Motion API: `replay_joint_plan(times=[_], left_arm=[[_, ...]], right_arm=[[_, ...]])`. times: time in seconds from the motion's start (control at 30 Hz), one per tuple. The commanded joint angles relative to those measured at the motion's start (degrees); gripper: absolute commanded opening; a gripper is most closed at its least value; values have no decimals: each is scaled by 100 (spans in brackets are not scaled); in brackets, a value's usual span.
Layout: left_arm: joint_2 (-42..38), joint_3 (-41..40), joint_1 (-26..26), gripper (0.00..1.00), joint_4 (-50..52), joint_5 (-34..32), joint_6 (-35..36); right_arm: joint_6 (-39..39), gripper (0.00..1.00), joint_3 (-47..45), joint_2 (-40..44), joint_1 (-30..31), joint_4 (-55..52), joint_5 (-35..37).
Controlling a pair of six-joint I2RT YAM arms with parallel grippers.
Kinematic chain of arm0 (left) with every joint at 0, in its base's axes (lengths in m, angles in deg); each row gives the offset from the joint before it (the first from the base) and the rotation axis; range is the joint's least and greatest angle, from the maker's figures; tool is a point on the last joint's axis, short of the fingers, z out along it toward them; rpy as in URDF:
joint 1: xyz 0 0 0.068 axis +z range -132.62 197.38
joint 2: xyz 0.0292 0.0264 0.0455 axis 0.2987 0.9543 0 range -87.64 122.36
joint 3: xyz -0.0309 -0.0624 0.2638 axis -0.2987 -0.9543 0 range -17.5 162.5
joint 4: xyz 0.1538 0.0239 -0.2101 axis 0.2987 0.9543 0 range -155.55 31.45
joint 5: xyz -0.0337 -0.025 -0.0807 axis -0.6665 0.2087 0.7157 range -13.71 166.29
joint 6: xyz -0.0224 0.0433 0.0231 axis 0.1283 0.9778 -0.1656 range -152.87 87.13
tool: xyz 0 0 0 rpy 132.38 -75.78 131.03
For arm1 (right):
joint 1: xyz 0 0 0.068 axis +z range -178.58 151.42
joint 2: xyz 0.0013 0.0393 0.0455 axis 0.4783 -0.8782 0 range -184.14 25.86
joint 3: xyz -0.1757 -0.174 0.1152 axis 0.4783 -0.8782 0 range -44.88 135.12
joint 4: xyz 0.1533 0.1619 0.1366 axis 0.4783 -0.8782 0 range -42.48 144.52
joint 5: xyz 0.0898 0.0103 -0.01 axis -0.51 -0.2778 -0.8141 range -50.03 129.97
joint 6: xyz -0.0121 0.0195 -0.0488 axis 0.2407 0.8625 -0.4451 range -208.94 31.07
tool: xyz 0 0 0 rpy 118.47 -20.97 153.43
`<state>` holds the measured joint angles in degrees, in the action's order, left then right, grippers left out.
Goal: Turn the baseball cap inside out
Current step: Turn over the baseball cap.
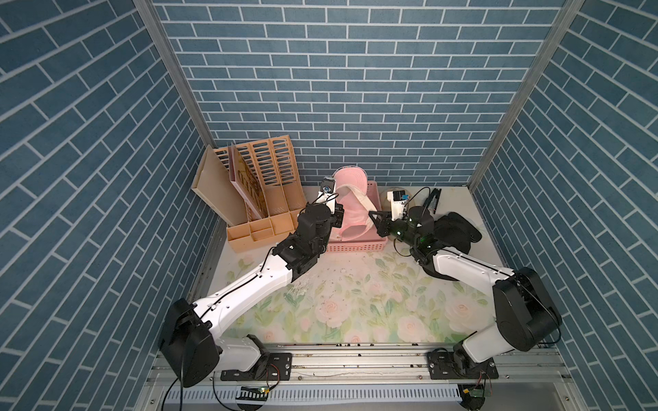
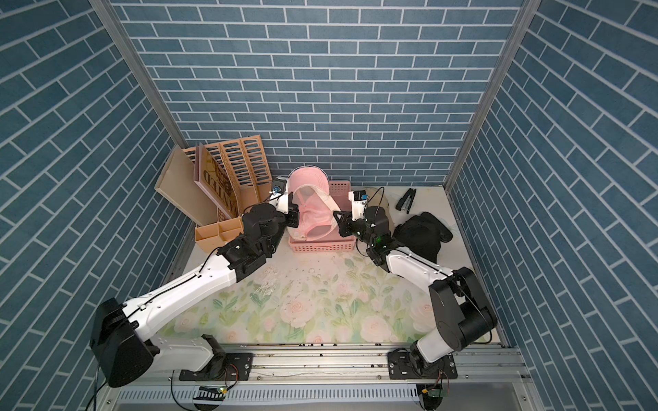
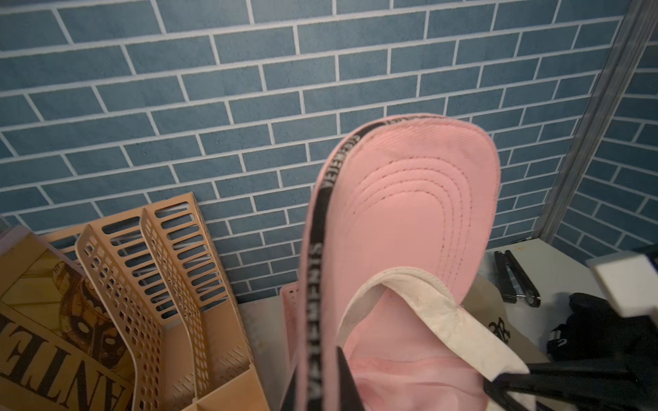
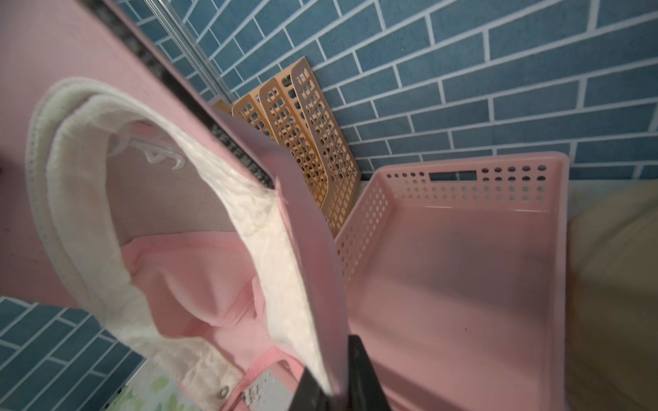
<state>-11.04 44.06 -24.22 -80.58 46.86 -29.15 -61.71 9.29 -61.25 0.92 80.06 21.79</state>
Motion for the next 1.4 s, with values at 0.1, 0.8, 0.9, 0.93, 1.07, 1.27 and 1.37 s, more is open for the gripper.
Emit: replay_joint_plan(times=[0.1,0.8,0.9,0.93,1.07,1.27,1.37], left_arm=[[-412,-126,30,0,-117,50,92],[184,1554,-693,0,1621,-40,-1312],[187,1586,-743,0,1625,4,-1347],[180,1587,-744,0,1609,24,-1357],[106,1724,-736,0,1599,-201,-1177],[11,1908,-666,0,1685,-445,-1032],[-52,1816,-665,0,1695,-395,-1062]], right_arm=[[-6,21,767,-129,-452,-1731,-274],[-1298,19,1016,-768,1132,667,-473],[-1494,19,1290,-996,1194,599,-910],[-1553,18,1364,-1078,1227,578,-1190],[-2294,19,1816,-1272,1554,-659,-1446],[-2626,19,1332,-951,1655,-1126,-1123],[-2425,18,1015,-568,1618,-758,-660]])
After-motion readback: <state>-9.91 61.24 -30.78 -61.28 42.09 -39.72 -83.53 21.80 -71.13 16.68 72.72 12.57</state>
